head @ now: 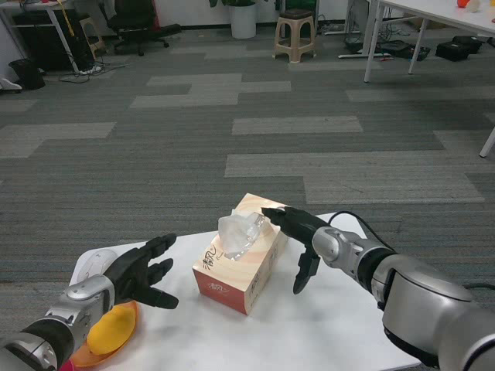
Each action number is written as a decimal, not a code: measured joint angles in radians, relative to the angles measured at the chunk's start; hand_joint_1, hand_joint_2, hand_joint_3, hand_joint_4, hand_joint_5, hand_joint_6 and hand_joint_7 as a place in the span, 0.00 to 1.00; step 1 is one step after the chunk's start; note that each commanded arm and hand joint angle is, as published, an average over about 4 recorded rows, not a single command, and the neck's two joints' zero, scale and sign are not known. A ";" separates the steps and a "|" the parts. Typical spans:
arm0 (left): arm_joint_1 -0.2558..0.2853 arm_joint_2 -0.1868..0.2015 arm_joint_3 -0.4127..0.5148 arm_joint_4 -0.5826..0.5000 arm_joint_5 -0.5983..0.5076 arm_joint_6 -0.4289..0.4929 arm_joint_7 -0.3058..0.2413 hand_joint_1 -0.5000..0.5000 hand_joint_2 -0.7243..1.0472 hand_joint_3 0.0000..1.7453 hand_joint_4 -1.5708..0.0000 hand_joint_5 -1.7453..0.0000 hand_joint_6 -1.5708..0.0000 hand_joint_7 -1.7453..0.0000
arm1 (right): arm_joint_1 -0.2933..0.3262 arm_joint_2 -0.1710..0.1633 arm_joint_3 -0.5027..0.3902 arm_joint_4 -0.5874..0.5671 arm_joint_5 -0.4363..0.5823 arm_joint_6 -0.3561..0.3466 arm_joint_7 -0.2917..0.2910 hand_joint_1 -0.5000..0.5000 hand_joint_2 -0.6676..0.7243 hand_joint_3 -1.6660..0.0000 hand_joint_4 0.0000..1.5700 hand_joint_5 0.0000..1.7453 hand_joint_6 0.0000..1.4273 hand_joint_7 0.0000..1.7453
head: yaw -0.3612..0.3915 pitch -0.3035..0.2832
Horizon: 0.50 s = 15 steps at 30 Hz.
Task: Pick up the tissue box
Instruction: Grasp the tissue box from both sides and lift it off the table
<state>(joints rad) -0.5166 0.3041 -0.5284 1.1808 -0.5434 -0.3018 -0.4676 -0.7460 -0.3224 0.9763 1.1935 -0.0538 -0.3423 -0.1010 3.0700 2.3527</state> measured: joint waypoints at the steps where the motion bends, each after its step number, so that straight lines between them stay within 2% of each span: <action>1: -0.002 -0.005 -0.002 0.009 0.009 -0.001 0.001 1.00 0.95 0.05 1.00 1.00 1.00 1.00 | 0.000 0.000 0.001 0.000 0.000 0.000 0.000 0.25 0.50 0.81 0.00 0.00 0.00 0.00 | 0.001 0.000; 8: -0.032 -0.036 -0.008 0.048 0.080 -0.004 0.005 1.00 0.95 0.03 1.00 1.00 1.00 1.00 | 0.000 0.000 0.005 0.000 0.000 0.000 0.000 0.25 0.50 0.81 0.00 0.00 0.00 0.00 | 0.002 -0.003; 15: -0.056 -0.069 -0.011 0.082 0.156 -0.007 0.009 1.00 0.95 0.05 1.00 1.00 1.00 1.00 | 0.000 0.000 0.007 -0.002 0.001 0.000 0.000 0.25 0.50 0.81 0.00 0.00 0.00 0.00 | 0.002 -0.005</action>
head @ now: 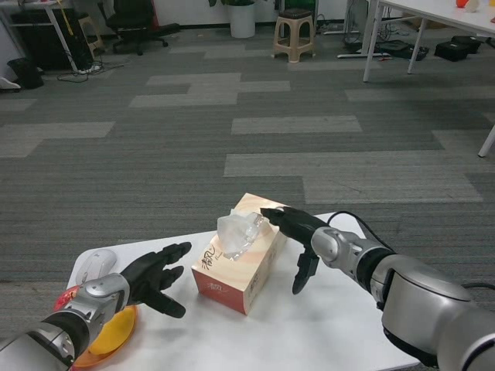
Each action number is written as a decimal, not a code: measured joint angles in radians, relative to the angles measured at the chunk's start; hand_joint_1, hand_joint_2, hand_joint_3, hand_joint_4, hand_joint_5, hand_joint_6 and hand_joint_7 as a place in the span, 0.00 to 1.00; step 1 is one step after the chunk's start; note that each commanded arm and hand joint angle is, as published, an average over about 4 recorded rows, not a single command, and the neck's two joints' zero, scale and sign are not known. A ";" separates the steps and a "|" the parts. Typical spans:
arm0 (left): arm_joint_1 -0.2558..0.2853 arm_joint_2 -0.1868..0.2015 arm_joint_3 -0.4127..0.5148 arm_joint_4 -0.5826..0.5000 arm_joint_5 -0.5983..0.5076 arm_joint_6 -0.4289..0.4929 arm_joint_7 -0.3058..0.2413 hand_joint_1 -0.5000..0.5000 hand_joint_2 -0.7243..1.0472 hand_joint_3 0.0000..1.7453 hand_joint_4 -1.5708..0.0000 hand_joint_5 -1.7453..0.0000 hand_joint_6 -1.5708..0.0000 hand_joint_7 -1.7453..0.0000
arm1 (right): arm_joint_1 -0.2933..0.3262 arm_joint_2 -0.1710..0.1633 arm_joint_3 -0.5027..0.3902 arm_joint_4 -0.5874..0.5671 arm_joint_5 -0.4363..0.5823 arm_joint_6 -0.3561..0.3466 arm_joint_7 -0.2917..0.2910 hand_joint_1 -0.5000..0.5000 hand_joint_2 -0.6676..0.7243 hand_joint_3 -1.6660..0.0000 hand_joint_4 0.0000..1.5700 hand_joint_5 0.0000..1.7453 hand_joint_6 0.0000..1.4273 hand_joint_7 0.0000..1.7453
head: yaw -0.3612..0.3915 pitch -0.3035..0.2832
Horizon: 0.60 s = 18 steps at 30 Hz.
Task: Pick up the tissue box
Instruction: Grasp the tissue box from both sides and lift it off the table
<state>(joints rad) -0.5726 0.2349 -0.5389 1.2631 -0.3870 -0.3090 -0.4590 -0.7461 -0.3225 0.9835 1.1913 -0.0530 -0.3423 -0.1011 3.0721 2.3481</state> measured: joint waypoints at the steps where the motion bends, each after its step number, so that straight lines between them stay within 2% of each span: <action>1: -0.004 -0.003 0.000 0.002 0.005 0.000 0.001 1.00 0.95 0.05 1.00 1.00 1.00 1.00 | 0.000 0.000 0.000 0.000 0.000 0.000 0.000 0.25 0.50 0.81 0.00 0.00 0.00 0.00 | 0.000 0.000; 7: -0.018 -0.034 -0.001 0.008 0.019 0.000 0.011 1.00 0.95 0.03 1.00 1.00 1.00 1.00 | 0.000 0.000 0.001 -0.002 0.001 0.000 0.000 0.25 0.50 0.81 0.00 0.00 0.00 0.00 | 0.000 -0.001; 11: -0.021 -0.037 -0.001 0.013 0.030 0.000 0.016 1.00 0.95 0.05 1.00 1.00 1.00 1.00 | 0.000 0.000 0.003 -0.005 0.001 0.000 0.000 0.25 0.50 0.81 0.00 0.00 0.00 0.00 | 0.000 -0.001; 18: -0.029 -0.042 -0.037 0.016 0.040 -0.001 0.017 1.00 0.95 0.04 1.00 1.00 1.00 1.00 | 0.000 -0.001 0.010 -0.013 0.001 0.000 0.000 0.25 0.50 0.81 0.00 0.00 0.00 0.00 | 0.000 -0.002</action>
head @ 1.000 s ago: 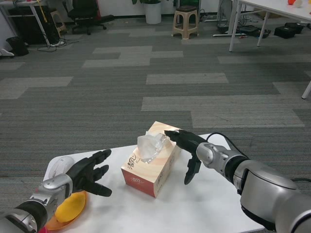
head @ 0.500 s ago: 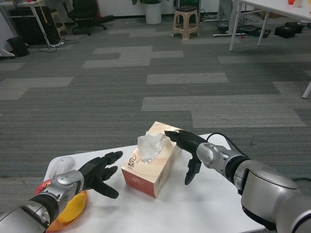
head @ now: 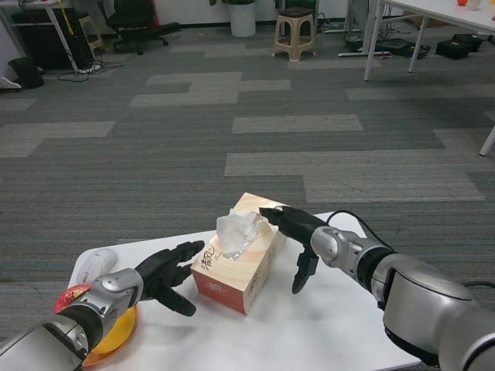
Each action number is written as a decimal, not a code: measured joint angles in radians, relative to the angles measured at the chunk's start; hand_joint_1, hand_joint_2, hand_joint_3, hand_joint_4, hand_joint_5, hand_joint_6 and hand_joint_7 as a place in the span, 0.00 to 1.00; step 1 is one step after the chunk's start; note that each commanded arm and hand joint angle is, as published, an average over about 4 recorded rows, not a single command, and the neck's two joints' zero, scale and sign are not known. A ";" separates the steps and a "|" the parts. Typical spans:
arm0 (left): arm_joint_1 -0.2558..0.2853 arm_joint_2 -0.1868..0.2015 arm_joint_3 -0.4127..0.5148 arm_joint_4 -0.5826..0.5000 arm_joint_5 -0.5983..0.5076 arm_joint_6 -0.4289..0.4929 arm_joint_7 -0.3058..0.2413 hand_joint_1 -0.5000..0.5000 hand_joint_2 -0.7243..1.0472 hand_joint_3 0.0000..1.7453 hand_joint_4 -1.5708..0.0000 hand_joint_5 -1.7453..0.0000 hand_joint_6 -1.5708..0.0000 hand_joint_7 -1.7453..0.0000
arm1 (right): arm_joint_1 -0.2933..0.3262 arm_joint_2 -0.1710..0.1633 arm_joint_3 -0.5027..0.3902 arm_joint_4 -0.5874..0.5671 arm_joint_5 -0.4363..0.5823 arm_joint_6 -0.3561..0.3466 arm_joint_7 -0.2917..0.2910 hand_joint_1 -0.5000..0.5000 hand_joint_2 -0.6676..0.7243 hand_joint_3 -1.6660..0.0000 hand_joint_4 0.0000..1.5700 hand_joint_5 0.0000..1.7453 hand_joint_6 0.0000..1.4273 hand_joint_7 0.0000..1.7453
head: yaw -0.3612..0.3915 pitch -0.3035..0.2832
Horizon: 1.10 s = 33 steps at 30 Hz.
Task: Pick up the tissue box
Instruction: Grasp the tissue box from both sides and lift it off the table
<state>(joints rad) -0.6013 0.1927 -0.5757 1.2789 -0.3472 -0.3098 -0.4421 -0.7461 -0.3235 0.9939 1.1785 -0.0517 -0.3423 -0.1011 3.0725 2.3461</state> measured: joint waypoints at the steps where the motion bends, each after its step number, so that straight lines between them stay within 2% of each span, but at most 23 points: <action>1: -0.001 0.000 -0.005 0.000 0.003 0.000 0.000 1.00 0.95 0.05 1.00 1.00 1.00 1.00 | 0.000 0.000 0.001 0.000 0.000 0.000 0.000 0.25 0.50 0.81 0.00 0.00 0.00 0.00 | 0.000 0.000; 10: -0.019 0.006 -0.022 -0.003 0.083 0.000 -0.013 1.00 0.95 0.05 1.00 1.00 1.00 1.00 | 0.000 -0.001 0.002 -0.001 0.001 0.000 0.000 0.25 0.50 0.81 0.00 0.00 0.00 0.00 | 0.003 0.000; 21: -0.020 0.015 -0.058 -0.020 0.095 -0.020 -0.042 1.00 0.95 0.05 1.00 1.00 1.00 1.00 | 0.000 -0.003 0.002 -0.005 0.002 0.000 0.000 0.25 0.50 0.81 0.00 0.00 0.00 0.00 | 0.005 0.002; 23: -0.020 0.015 -0.060 -0.021 0.096 -0.024 -0.049 1.00 0.95 0.03 1.00 1.00 1.00 1.00 | 0.000 -0.003 0.003 -0.006 0.003 0.000 0.000 0.25 0.50 0.81 0.00 0.00 0.00 0.00 | 0.006 0.003; 29: -0.015 0.017 -0.060 -0.034 0.095 -0.034 -0.079 1.00 0.95 0.05 1.00 1.00 1.00 1.00 | 0.000 -0.007 0.007 -0.015 0.004 0.000 0.001 0.25 0.50 0.81 0.00 0.00 0.00 0.00 | 0.009 0.005; 33: -0.004 0.018 -0.057 -0.057 0.095 -0.041 -0.090 1.00 0.95 0.01 1.00 1.00 1.00 1.00 | 0.000 -0.012 0.008 -0.029 0.006 -0.001 0.008 0.25 0.50 0.81 0.00 0.00 0.00 0.00 | 0.013 0.007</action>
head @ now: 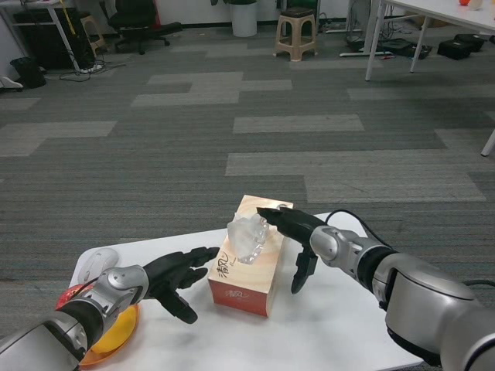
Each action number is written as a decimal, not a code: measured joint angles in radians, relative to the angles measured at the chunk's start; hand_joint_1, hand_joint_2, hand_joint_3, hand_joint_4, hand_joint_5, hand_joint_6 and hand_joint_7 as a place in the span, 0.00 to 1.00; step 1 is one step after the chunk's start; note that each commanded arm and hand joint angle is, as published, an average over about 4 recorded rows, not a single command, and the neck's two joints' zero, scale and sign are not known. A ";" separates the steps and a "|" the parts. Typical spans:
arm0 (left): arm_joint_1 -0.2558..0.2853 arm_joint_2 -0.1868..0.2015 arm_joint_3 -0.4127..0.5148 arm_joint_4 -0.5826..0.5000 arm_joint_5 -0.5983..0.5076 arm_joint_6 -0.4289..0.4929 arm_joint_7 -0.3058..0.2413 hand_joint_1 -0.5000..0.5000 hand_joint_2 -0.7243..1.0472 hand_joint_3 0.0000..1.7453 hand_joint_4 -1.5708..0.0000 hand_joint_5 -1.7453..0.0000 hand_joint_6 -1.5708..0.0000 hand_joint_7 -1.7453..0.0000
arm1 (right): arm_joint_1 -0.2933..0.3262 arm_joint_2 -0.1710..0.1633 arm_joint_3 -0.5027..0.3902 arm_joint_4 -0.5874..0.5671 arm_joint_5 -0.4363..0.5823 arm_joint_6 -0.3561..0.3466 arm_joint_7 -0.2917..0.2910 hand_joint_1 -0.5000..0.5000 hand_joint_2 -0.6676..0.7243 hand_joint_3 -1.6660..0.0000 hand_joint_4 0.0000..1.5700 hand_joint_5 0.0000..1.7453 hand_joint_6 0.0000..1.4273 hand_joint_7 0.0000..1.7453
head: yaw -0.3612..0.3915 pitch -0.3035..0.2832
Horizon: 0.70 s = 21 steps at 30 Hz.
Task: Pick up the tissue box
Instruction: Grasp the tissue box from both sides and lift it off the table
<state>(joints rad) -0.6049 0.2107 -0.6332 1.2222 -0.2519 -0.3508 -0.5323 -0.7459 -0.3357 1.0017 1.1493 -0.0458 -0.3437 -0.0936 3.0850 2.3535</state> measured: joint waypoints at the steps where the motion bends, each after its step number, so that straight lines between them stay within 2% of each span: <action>1: 0.005 0.000 0.003 -0.005 0.000 -0.001 -0.002 1.00 0.95 0.03 1.00 1.00 1.00 1.00 | 0.000 -0.002 0.000 -0.002 0.001 -0.001 0.003 0.25 0.50 0.81 0.00 0.00 0.00 0.00 | 0.001 0.000; 8: 0.026 0.000 0.020 -0.023 0.000 -0.007 -0.017 1.00 0.95 0.05 1.00 1.00 1.00 1.00 | 0.009 -0.021 0.000 -0.031 0.014 -0.014 0.033 0.25 0.50 0.81 0.00 0.00 0.00 0.00 | 0.007 0.004; 15: 0.039 0.012 0.027 -0.046 0.000 -0.013 -0.048 1.00 0.95 0.03 1.00 1.00 1.00 1.00 | 0.050 -0.065 -0.011 -0.079 0.079 -0.066 0.080 0.25 0.49 0.81 0.00 0.00 0.00 0.00 | 0.016 0.002; 21: 0.061 0.021 0.043 -0.056 0.000 -0.022 -0.062 1.00 0.95 0.04 1.00 1.00 1.00 1.00 | 0.088 -0.096 -0.048 -0.120 0.093 -0.087 0.115 0.25 0.50 0.81 0.00 0.00 0.00 0.00 | 0.018 0.000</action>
<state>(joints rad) -0.5435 0.2320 -0.5903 1.1665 -0.2523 -0.3724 -0.5947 -0.6584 -0.4315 0.9541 1.0295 0.0473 -0.4305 0.0218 3.1031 2.3537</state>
